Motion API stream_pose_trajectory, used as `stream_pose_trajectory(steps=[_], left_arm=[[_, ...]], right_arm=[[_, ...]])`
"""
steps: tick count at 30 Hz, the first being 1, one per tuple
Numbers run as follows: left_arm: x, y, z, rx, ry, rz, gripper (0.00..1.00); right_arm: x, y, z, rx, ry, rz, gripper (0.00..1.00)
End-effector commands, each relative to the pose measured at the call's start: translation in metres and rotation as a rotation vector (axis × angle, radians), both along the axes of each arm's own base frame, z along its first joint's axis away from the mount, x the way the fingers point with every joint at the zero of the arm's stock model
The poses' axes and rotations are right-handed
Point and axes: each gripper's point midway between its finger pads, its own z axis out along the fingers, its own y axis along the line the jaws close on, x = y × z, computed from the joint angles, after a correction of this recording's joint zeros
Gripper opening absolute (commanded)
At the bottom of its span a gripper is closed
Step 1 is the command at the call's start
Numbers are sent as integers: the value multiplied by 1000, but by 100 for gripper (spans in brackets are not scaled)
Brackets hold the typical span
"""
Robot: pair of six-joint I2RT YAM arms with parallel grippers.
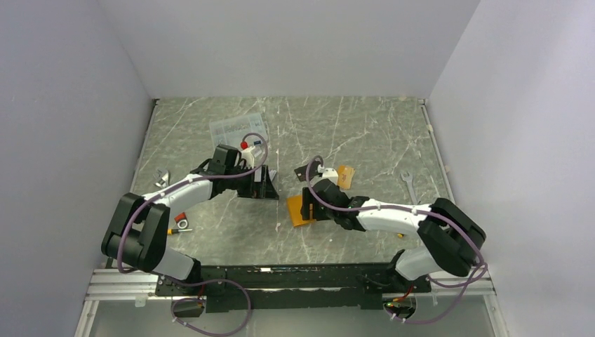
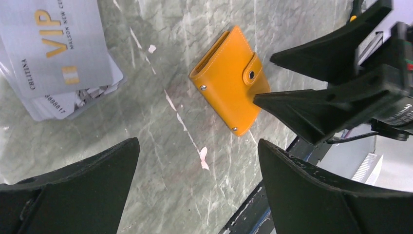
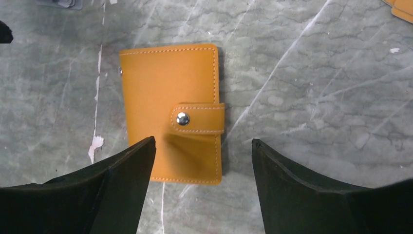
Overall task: Put the credit cards into the card holder
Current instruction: Pick up the card holder from the center of the board.
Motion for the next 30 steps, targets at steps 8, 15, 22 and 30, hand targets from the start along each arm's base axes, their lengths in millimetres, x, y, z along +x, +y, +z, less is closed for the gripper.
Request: stream_pose_trajectory(steps=[8,15,22,30], left_arm=[[9,-14,17,-54,-158,-56,99],[-4,-25,-4,-30,-108,-87,99],[-15,-43,-27,-24,-44,-133,84],[-15,-56,-46,-62,17,-123,78]], right_arm=[[10,11,-7,225,105,-22,60],[-8,1,-27,316,199,-59,42],[-23,-8,-41,370,252,-104,38],[-21,-2,-34,443,254,-90,19]])
